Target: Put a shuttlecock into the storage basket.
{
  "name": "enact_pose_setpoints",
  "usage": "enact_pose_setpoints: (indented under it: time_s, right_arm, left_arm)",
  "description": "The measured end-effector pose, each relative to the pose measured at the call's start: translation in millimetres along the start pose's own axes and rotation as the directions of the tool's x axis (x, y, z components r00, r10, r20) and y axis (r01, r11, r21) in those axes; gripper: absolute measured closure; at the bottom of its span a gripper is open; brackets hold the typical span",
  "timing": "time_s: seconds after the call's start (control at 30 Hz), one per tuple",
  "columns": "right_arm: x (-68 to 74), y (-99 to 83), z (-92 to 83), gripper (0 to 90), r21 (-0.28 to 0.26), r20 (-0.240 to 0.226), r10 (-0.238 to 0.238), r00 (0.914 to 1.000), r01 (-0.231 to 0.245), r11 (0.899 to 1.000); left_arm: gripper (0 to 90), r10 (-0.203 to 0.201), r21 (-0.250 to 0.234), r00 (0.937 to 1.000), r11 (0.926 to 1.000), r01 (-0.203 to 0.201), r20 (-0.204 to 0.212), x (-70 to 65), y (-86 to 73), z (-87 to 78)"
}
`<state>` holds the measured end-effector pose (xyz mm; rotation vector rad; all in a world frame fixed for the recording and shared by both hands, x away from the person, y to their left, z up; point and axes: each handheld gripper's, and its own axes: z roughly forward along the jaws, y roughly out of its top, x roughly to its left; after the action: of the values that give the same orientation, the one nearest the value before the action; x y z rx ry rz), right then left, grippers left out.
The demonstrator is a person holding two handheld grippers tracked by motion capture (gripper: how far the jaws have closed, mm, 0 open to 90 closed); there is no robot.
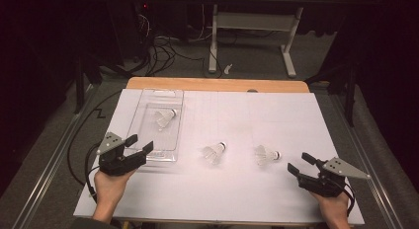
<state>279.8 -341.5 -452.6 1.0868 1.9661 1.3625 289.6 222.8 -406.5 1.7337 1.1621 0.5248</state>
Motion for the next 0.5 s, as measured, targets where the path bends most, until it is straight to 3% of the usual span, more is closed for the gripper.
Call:
enact_pose_setpoints:
  time_s: [0.5]
  right_arm:
    - [0.0, 0.1, 0.2, 30.7, -0.001, 0.001, -0.002, 1.0000, 0.002, 1.000]
  left_arm:
    - [36.5, -0.004, 0.000, 0.9998, 1.0000, 0.004, 0.020, -4.5, -11.8, -3.2]
